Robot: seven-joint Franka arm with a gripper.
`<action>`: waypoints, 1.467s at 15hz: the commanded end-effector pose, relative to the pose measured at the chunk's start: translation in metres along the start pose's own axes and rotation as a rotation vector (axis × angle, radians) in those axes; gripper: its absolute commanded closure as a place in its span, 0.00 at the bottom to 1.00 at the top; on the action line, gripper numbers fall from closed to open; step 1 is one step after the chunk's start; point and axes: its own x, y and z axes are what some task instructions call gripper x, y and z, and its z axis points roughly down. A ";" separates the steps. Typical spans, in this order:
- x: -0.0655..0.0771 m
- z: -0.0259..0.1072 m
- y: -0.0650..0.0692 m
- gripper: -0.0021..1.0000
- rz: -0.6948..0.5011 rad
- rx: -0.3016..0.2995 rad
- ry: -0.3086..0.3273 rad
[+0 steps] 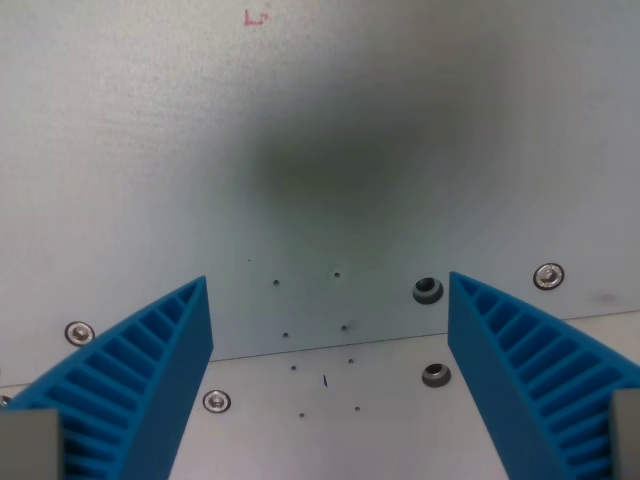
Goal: Rotate around gripper negative y
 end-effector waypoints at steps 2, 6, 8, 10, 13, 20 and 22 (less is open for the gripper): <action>0.000 -0.003 0.000 0.00 0.000 0.000 -0.015; 0.000 -0.003 0.000 0.00 0.000 0.000 -0.062; 0.000 -0.003 0.000 0.00 0.000 0.000 -0.085; 0.000 -0.003 0.000 0.00 0.000 0.000 -0.109; 0.000 -0.003 0.000 0.00 0.000 0.000 -0.144; 0.000 -0.003 0.000 0.00 0.000 0.000 -0.225; 0.000 -0.003 0.000 0.00 0.000 0.000 -0.249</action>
